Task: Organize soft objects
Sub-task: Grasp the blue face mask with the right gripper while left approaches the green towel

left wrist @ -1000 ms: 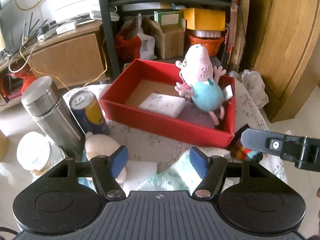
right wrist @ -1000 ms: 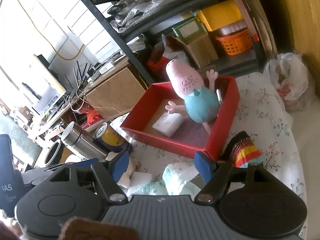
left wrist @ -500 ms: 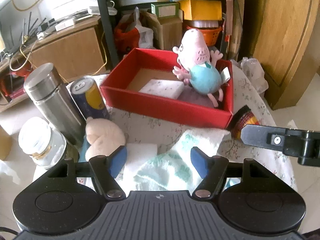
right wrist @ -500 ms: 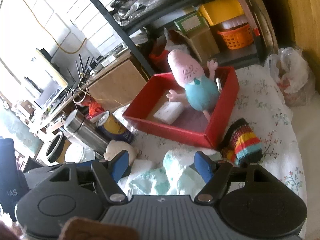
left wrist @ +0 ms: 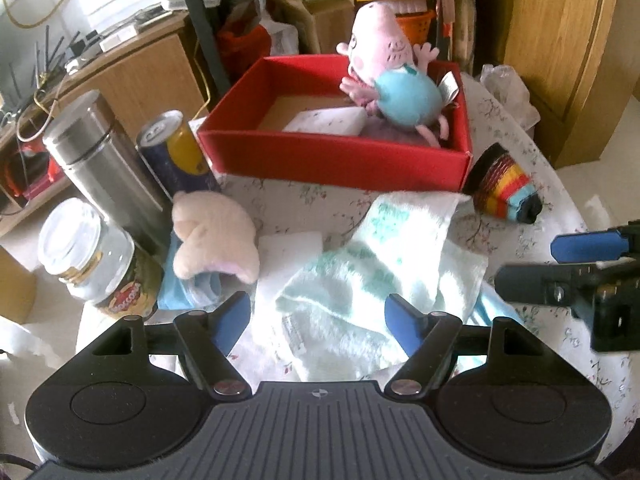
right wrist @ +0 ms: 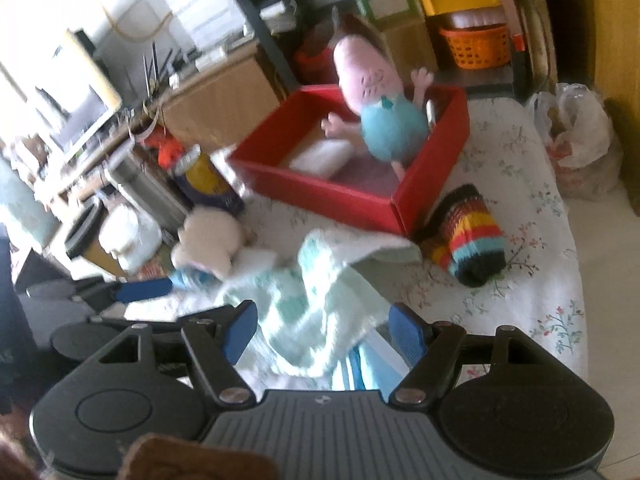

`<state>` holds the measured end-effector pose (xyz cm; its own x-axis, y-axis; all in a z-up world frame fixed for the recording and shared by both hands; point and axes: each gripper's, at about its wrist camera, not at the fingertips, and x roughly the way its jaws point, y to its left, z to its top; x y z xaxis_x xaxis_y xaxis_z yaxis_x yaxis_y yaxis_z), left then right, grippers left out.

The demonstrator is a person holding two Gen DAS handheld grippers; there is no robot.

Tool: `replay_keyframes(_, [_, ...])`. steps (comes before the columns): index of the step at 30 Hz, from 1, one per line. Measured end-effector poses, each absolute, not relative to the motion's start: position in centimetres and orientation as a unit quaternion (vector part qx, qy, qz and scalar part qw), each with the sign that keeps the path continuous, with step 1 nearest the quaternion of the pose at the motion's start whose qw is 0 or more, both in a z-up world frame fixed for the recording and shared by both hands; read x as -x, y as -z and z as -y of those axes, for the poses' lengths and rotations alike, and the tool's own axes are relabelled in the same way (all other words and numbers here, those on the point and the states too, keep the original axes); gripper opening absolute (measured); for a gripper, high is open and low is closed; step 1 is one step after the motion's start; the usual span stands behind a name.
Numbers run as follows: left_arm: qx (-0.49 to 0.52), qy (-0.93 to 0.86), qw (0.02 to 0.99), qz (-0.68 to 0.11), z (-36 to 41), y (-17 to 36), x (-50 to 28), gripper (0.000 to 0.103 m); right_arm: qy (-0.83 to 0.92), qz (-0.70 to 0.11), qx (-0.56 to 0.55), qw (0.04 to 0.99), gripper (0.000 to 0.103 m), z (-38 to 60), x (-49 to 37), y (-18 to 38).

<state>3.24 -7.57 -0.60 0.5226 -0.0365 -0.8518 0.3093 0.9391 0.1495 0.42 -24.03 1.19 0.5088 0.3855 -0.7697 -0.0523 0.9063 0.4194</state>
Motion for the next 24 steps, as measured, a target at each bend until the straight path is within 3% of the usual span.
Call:
replay_keyframes(12, [-0.097, 0.114, 0.850, -0.505, 6.5, 1.5, -4.4, 0.073, -0.131, -0.547, -0.132, 0.816, 0.045, 22.3, -1.0, 1.8])
replay_keyframes(24, [-0.123, 0.136, 0.829, -0.528, 12.3, 4.4, -8.6, 0.076, -0.138, -0.572, -0.096, 0.802, 0.045, 21.4, -0.7, 3.5])
